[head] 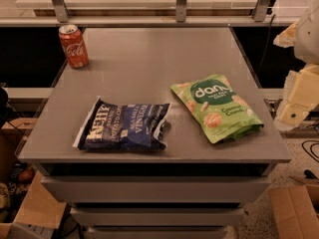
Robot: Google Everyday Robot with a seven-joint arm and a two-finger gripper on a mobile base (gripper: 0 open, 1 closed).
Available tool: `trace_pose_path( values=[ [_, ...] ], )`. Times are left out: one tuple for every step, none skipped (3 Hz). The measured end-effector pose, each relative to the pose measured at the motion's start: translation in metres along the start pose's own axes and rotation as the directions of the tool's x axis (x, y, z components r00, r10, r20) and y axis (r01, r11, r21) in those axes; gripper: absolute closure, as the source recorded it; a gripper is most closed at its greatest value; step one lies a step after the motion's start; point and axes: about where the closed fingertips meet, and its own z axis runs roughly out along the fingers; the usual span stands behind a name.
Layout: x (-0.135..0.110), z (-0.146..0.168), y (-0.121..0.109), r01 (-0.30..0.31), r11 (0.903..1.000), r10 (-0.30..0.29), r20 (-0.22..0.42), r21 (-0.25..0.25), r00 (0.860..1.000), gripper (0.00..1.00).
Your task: Move blue chip bag near coke can
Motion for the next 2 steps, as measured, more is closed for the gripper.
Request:
trace_pose_path(
  values=[
    [0.000,0.000,0.000,0.000,1.0000,0.000,0.000,0.000,1.000,0.00],
    [-0.016,0.004,-0.003,0.005,1.0000,-0.005,-0.008,-0.006,1.000,0.00]
  ],
)
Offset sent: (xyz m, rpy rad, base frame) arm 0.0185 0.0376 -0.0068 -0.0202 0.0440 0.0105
